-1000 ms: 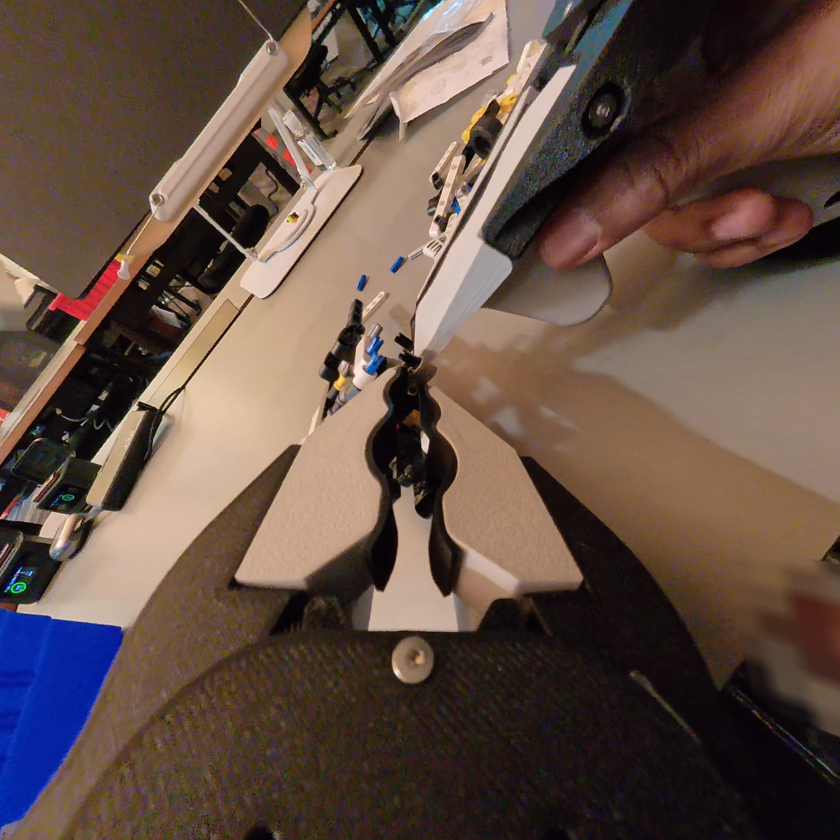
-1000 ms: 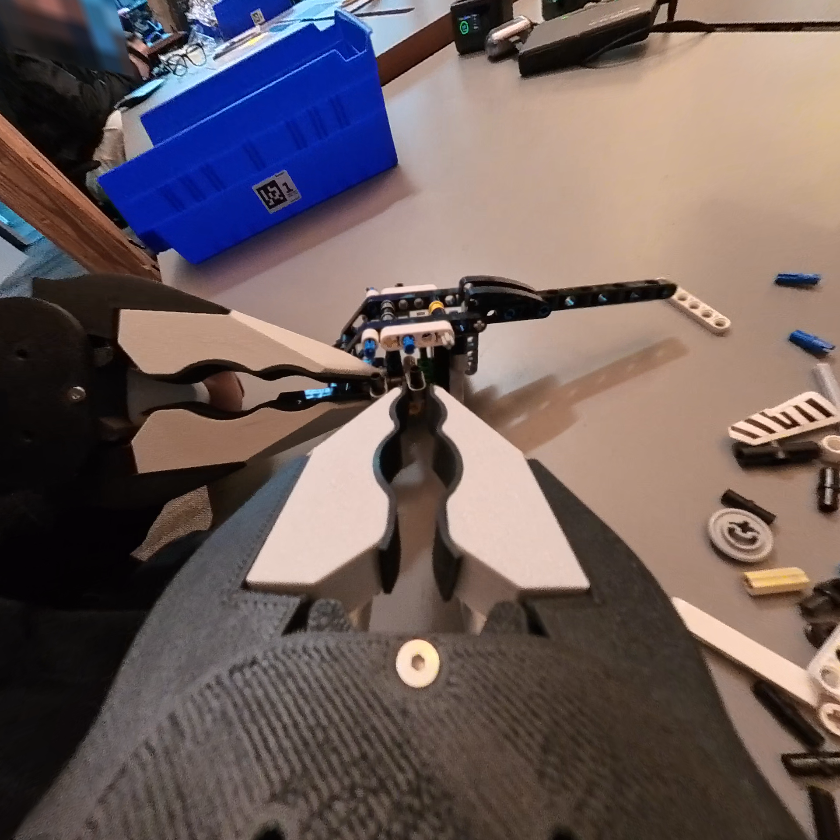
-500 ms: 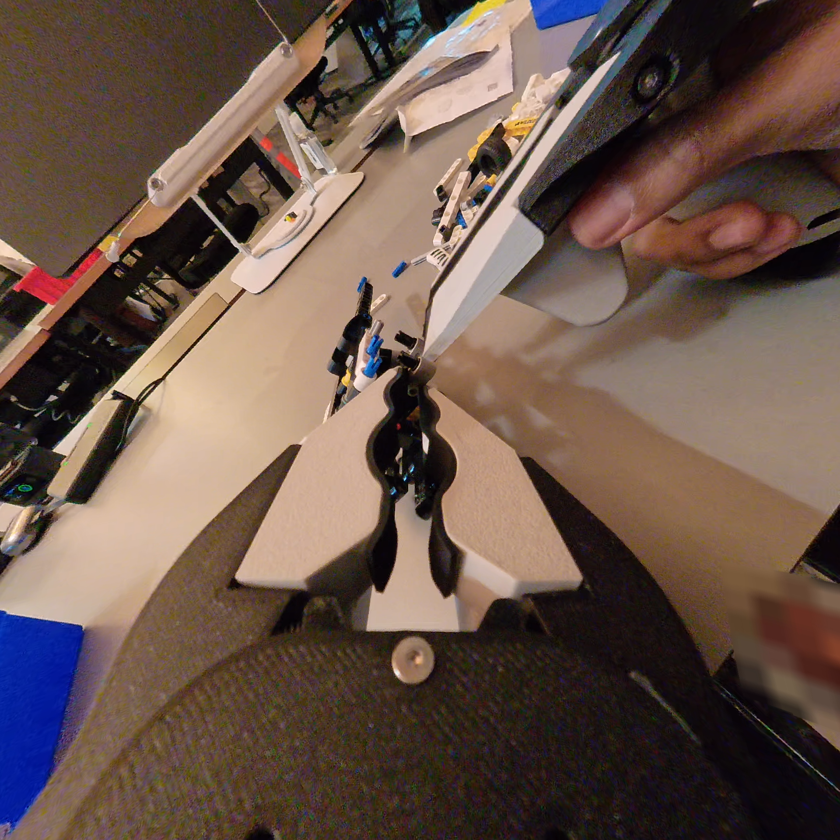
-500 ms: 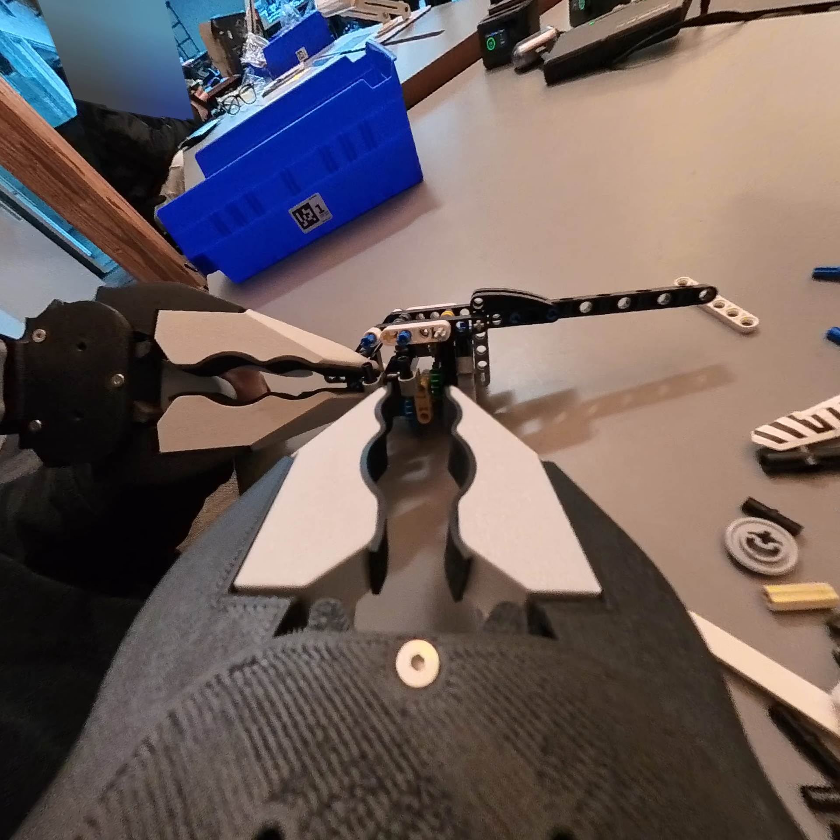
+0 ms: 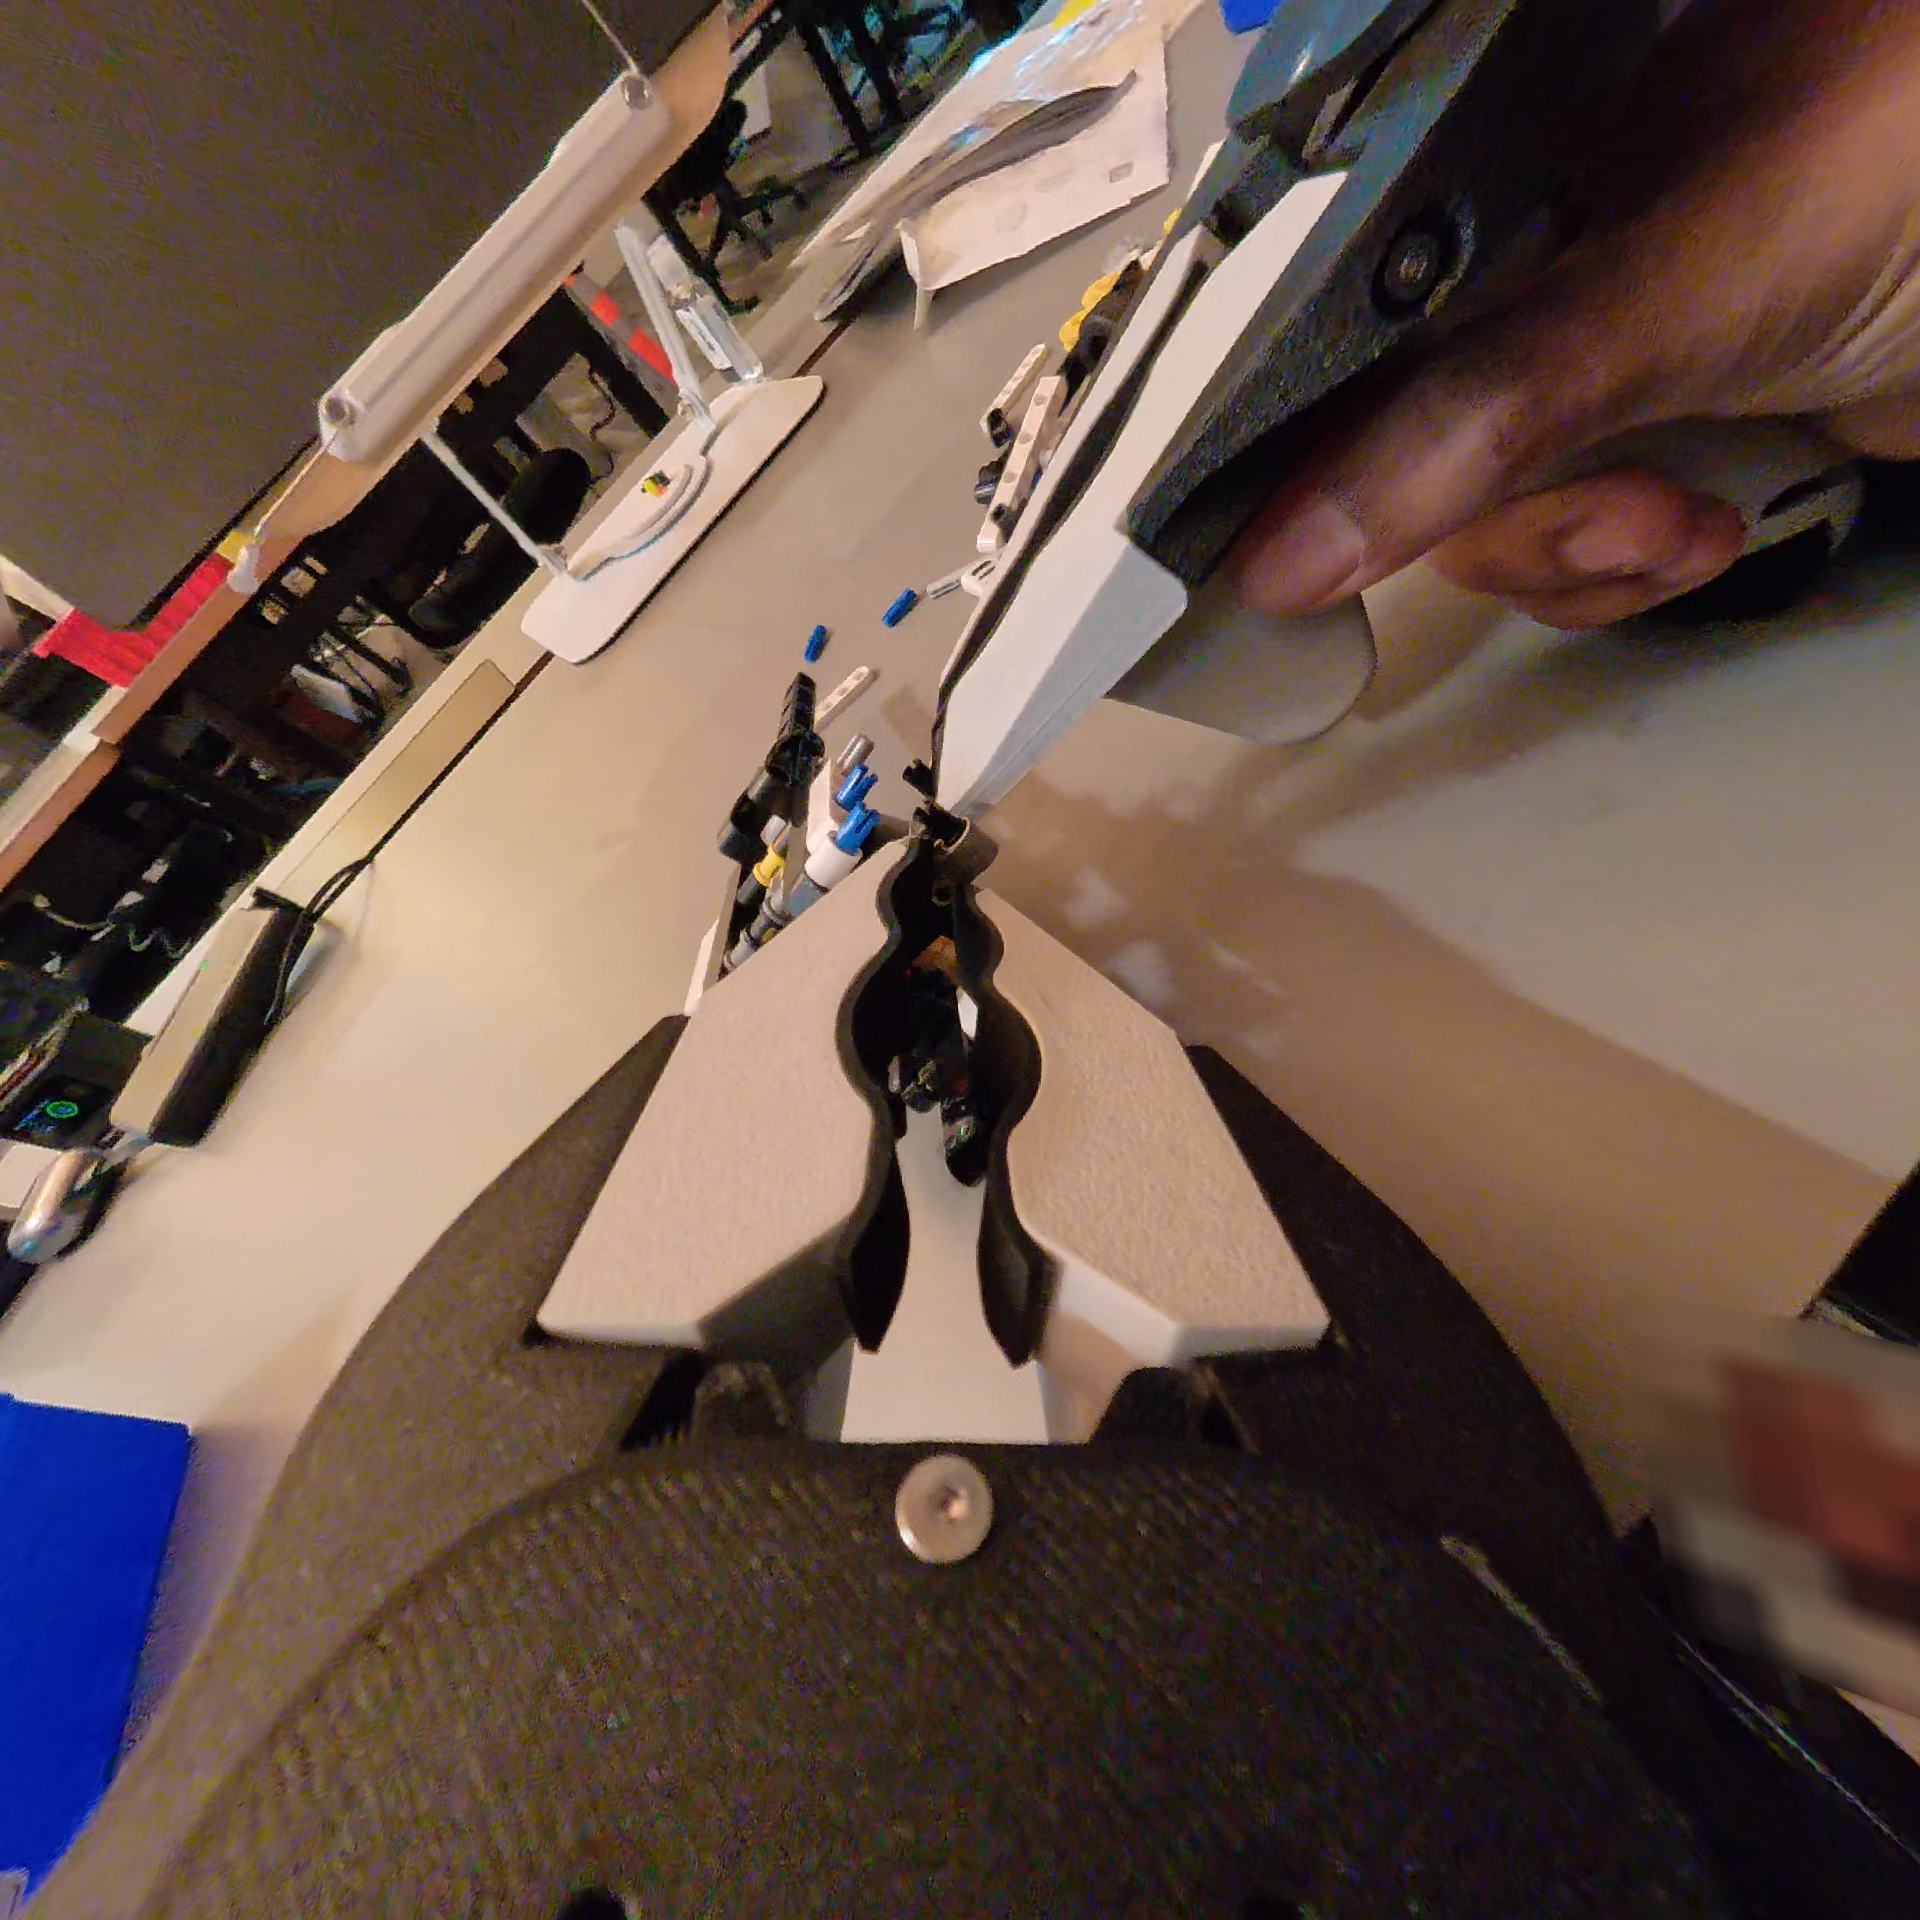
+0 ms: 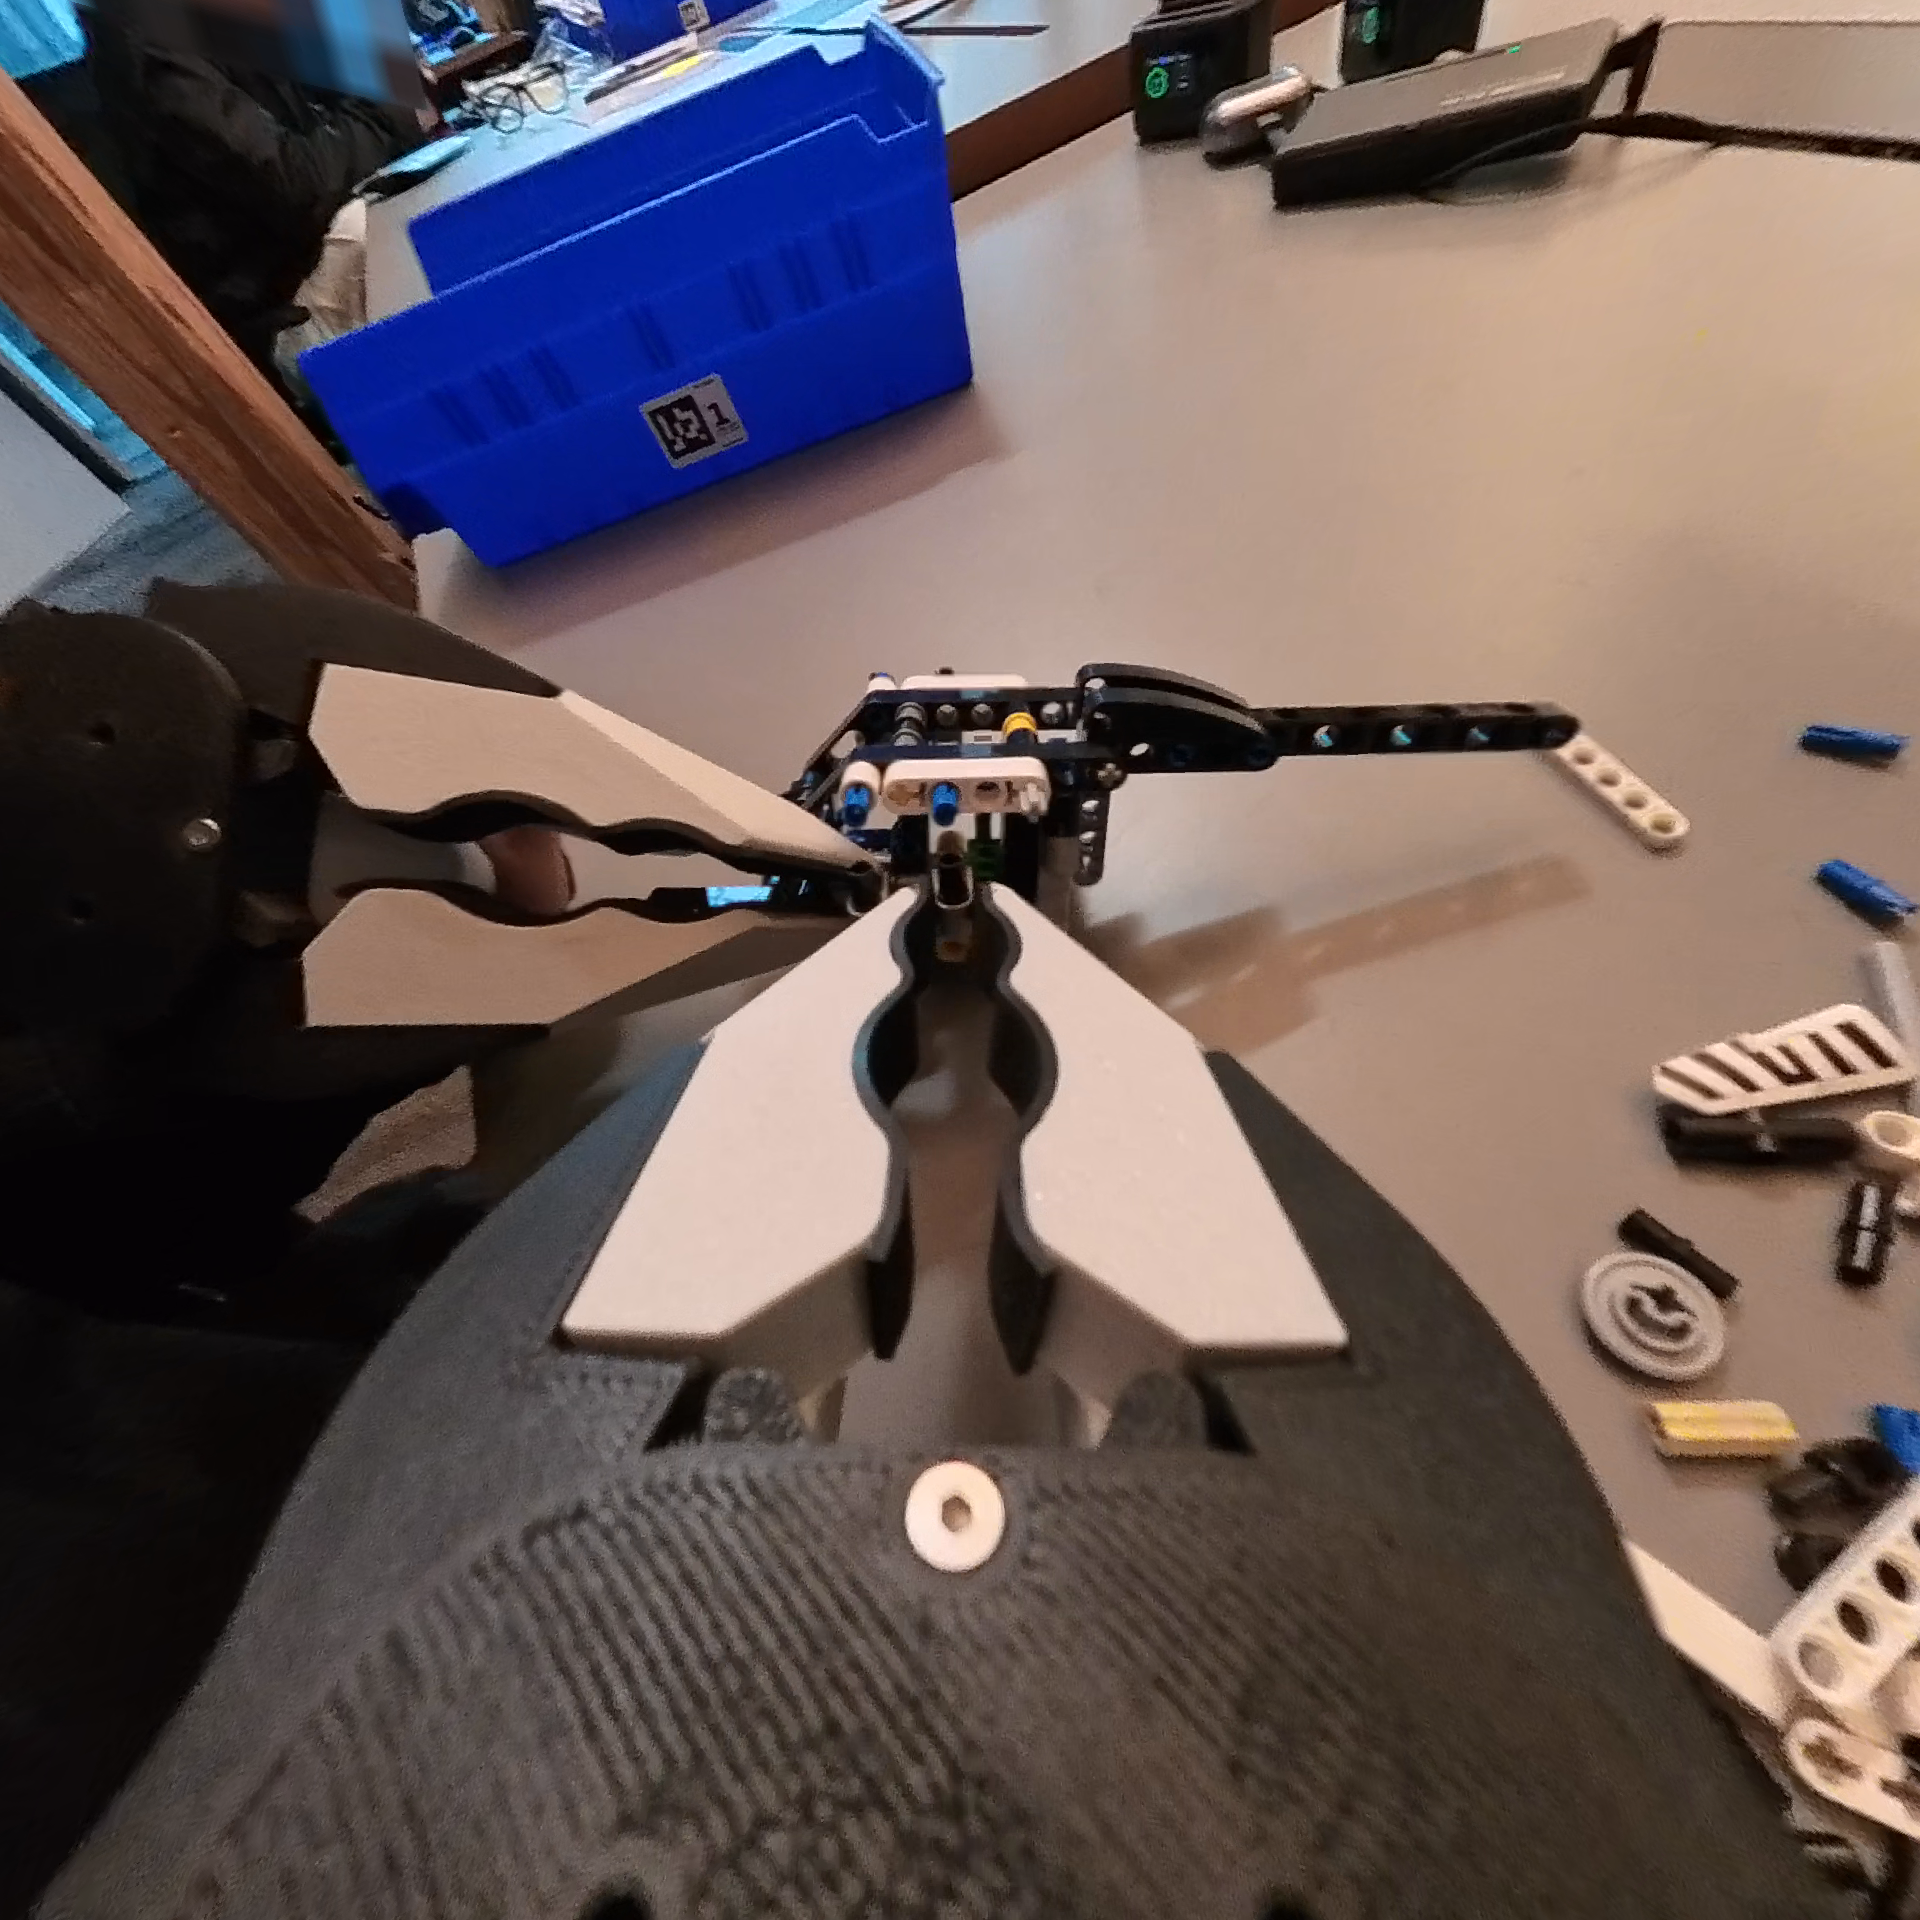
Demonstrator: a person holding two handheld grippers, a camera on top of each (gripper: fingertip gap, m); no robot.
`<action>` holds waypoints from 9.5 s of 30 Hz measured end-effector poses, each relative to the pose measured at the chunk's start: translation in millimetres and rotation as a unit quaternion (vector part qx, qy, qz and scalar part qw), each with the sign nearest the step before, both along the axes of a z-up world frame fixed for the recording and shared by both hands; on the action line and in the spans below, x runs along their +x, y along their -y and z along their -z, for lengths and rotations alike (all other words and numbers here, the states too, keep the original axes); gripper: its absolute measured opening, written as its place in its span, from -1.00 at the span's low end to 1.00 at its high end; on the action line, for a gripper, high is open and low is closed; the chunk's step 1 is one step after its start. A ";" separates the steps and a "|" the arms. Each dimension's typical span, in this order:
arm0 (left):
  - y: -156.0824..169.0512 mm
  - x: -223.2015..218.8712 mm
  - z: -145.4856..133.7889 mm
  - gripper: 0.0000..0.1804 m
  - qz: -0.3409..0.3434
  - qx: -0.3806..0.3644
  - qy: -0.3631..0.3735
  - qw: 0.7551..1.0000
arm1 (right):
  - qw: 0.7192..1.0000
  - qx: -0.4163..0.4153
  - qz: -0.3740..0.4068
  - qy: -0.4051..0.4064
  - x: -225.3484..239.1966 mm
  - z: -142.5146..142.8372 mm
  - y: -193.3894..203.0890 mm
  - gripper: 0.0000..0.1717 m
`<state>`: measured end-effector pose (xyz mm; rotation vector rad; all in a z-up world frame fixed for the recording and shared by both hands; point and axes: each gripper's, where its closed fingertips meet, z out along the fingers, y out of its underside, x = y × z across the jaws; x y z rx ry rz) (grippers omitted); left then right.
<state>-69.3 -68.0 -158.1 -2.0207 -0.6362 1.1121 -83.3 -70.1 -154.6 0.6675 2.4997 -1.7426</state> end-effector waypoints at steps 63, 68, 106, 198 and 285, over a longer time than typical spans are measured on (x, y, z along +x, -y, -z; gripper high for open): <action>5.2 -3.1 -7.7 -0.94 -0.016 -0.063 -0.068 0.996 | 0.999 -0.009 0.035 -0.008 2.4 -6.9 9.5 -0.96; 7.5 -4.3 -7.1 -0.93 -0.023 -0.065 -0.068 0.995 | 0.999 -0.020 0.050 0.001 0.7 -6.5 11.1 -0.96; 13.2 18.3 -24.6 -0.78 0.052 0.071 -0.048 0.995 | 0.955 0.050 -0.058 -0.286 -11.5 -30.0 -7.0 -0.82; 70.0 -32.5 -8.2 -0.91 -0.112 0.236 0.139 0.955 | 0.933 0.139 -0.048 -0.329 -16.0 0.2 -1.7 -0.95; 63.1 -48.8 3.1 -0.90 -0.117 0.200 0.145 0.962 | 0.882 0.067 -0.081 -0.459 -11.2 -66.4 23.9 -0.96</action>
